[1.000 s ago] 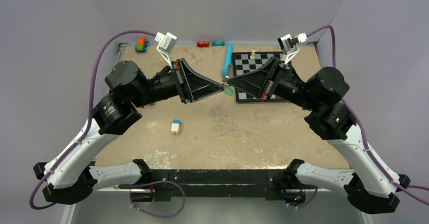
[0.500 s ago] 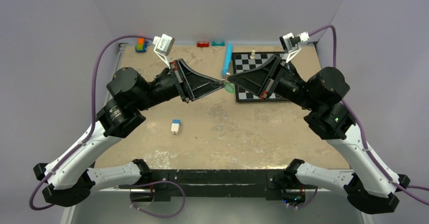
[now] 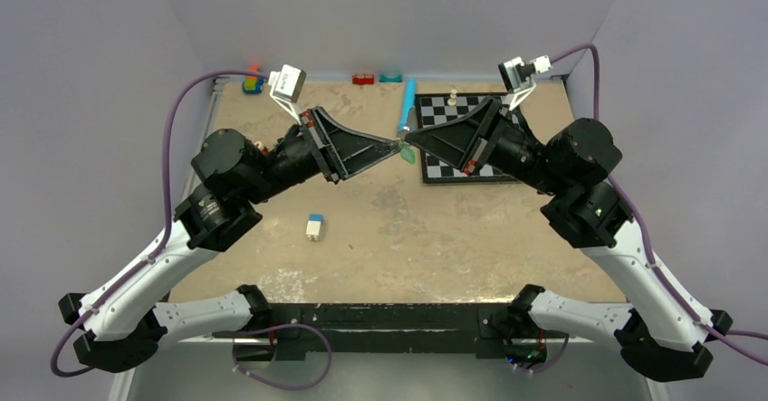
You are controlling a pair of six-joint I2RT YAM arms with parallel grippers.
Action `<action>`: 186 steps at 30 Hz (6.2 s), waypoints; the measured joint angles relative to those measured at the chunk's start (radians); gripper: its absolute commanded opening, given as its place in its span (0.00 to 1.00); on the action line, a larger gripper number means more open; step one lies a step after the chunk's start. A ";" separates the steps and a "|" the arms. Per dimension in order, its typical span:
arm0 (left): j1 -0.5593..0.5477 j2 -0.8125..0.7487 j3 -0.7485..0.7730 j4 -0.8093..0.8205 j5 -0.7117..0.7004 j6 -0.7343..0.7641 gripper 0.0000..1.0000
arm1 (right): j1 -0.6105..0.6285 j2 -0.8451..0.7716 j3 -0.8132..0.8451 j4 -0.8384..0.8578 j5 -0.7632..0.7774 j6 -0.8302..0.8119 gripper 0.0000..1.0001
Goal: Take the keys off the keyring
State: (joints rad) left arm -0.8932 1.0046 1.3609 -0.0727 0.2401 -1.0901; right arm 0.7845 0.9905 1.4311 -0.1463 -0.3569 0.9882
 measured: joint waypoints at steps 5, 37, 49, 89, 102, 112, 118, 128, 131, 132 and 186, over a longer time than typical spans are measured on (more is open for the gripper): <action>-0.008 -0.002 -0.003 0.008 -0.021 -0.002 0.00 | 0.000 0.000 -0.003 0.010 0.001 0.002 0.00; -0.010 0.027 0.195 -0.219 -0.082 0.176 0.51 | 0.009 -0.001 -0.007 -0.042 -0.054 0.004 0.00; 0.009 0.141 0.575 -0.629 0.058 0.476 0.49 | 0.009 0.001 0.032 -0.114 -0.057 -0.020 0.00; 0.010 0.262 0.622 -0.737 0.245 0.553 0.39 | 0.009 0.031 0.079 -0.168 -0.082 -0.059 0.00; 0.014 0.278 0.626 -0.736 0.251 0.549 0.00 | 0.008 0.028 0.079 -0.160 -0.089 -0.059 0.00; 0.014 0.223 0.527 -0.641 0.243 0.501 0.00 | 0.009 0.028 0.066 -0.135 -0.087 -0.054 0.35; 0.014 0.191 0.439 -0.546 0.238 0.443 0.00 | 0.009 0.028 0.065 -0.113 -0.084 -0.048 0.21; 0.013 0.156 0.364 -0.450 0.219 0.354 0.00 | 0.008 0.021 0.046 -0.080 -0.080 -0.044 0.00; 0.009 0.131 0.316 -0.414 0.191 0.325 0.00 | 0.008 0.015 0.028 -0.068 -0.079 -0.042 0.00; 0.008 0.121 0.299 -0.404 0.178 0.319 0.00 | 0.008 0.014 0.023 -0.066 -0.079 -0.040 0.00; 0.008 -0.005 0.015 -0.045 -0.096 0.083 0.00 | 0.012 -0.033 -0.108 0.041 -0.004 0.055 0.43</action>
State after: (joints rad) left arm -0.8848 0.9993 1.3762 -0.1177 0.1444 -1.0073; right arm 0.7967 0.9577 1.3235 -0.1051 -0.3611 1.0431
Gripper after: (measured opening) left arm 0.017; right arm 0.390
